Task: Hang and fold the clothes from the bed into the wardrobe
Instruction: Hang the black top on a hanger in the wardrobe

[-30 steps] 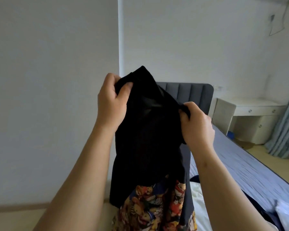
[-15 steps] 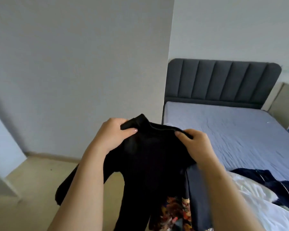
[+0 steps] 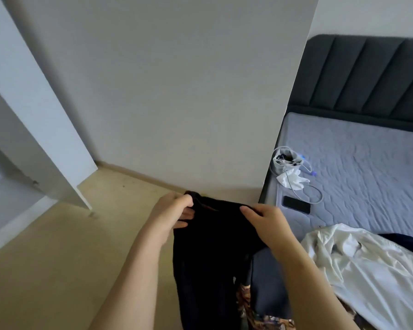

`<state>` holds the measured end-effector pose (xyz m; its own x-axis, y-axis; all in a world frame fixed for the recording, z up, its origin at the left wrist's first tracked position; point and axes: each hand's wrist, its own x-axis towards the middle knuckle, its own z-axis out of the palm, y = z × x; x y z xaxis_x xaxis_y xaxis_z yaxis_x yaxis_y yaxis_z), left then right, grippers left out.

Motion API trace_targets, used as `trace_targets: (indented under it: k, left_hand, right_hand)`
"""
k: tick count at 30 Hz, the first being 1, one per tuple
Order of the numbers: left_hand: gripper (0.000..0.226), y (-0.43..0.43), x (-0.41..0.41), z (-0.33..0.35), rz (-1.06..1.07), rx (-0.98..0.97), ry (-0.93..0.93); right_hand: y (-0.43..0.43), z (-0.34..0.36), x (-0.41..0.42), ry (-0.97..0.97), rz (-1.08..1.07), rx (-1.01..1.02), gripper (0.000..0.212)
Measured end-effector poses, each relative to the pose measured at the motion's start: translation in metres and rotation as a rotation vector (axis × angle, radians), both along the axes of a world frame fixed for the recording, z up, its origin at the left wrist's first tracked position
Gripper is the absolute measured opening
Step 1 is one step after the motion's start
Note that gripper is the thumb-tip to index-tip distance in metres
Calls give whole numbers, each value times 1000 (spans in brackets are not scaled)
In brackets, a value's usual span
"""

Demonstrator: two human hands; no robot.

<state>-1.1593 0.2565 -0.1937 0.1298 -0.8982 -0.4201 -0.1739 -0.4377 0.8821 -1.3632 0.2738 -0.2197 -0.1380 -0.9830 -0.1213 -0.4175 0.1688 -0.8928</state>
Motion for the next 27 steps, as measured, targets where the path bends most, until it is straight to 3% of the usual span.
trace_targets:
  k: [2, 4, 6, 11, 16, 19, 23, 27]
  left_hand:
    - [26, 14, -1, -6, -38, -11, -42]
    - [40, 28, -6, -15, -1, -26, -235]
    - [38, 44, -10, -20, 70, -39, -412]
    - [16, 80, 0, -25, 206, -70, -556]
    - [32, 114, 38, -22, 309, -97, -639]
    - [28, 131, 73, -21, 425, -121, -675]
    - [25, 140, 122, -10, 708, -189, -607]
    - [16, 143, 186, 6, 993, -288, -477]
  right_hand:
    - [10, -4, 1, -12, 46, 32, 23]
    - [22, -8, 4, -22, 113, 83, 20]
    - [34, -12, 7, -38, 165, 126, 21]
    - [58, -12, 29, -71, 303, 139, 20]
    - [72, -8, 78, -100, 497, 162, 14]
    - [73, -5, 111, -84, 605, 174, 13]
    - [60, 1, 166, 223, 790, 82, 14]
    - [43, 3, 224, 373, 744, 24, 16]
